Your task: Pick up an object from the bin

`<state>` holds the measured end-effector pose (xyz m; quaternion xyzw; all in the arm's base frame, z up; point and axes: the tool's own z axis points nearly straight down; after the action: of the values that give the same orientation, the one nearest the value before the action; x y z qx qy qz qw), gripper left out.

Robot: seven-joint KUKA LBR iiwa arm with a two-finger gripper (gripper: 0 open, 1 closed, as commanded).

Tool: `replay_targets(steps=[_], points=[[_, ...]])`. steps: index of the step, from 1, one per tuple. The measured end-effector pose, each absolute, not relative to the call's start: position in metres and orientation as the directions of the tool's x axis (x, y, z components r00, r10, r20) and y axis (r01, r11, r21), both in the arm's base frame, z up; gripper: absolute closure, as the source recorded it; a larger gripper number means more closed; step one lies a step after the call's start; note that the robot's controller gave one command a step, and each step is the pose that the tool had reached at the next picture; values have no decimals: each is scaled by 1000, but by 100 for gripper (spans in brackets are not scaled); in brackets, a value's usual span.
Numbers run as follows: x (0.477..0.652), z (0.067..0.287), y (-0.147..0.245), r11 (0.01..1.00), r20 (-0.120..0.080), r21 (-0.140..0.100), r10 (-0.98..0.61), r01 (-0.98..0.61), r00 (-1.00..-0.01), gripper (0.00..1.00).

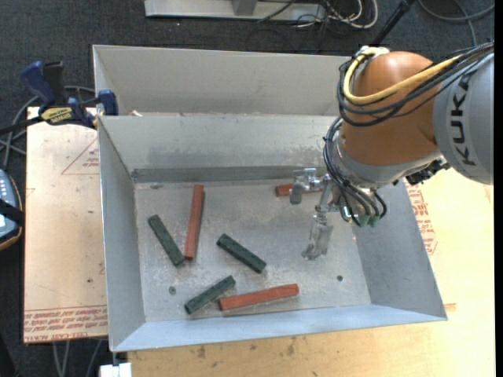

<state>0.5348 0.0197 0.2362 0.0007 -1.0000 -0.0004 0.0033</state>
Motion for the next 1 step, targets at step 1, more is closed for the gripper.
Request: replay_targets(steps=[1], points=[[544, 66, 87, 981, 5, 3, -193, -193, -981, 0]])
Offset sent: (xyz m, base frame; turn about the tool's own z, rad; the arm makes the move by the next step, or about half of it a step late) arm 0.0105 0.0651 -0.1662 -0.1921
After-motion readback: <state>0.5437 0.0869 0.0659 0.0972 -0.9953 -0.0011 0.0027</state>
